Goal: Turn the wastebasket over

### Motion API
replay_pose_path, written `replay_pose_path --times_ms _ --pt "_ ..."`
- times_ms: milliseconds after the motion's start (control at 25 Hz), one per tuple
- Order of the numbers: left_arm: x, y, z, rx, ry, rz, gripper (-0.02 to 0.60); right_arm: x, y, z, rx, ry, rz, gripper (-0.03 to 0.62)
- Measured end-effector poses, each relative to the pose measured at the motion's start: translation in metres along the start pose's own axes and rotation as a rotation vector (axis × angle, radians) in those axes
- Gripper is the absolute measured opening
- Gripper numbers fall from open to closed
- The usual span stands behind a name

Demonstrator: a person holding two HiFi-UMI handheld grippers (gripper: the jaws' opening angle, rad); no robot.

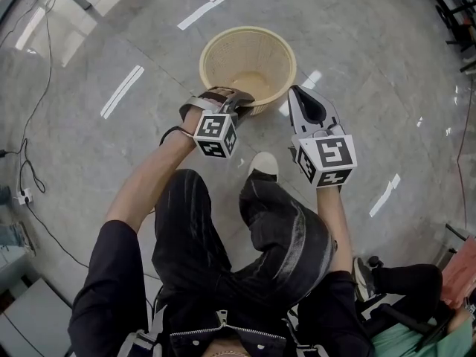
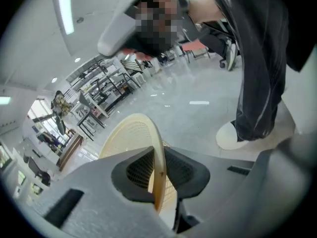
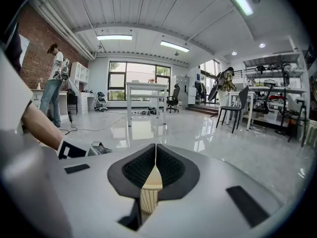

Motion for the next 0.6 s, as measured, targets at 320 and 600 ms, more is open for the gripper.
replay_pose_path --times_ms 320,600 --pt "-0.026 -0.016 -0.003 0.153 -0.394 0.039 0.051 0.002 0.0 -0.001 -0.002 0.008 -0.007 0.012" --pt "-0.032 -0.042 -0.042 0.238 -0.725 0.084 0.051 -0.002 0.005 -0.004 -0.014 0.014 0.012 0.012"
Point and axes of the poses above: the fingertips, and each gripper's own axes: y forward along the fingers, x to its right, z out of its top, the point moved 4 cm from there along -y, backward along the fingers, and after that the axes turned 1 degree about x, right-handed, at the moved point
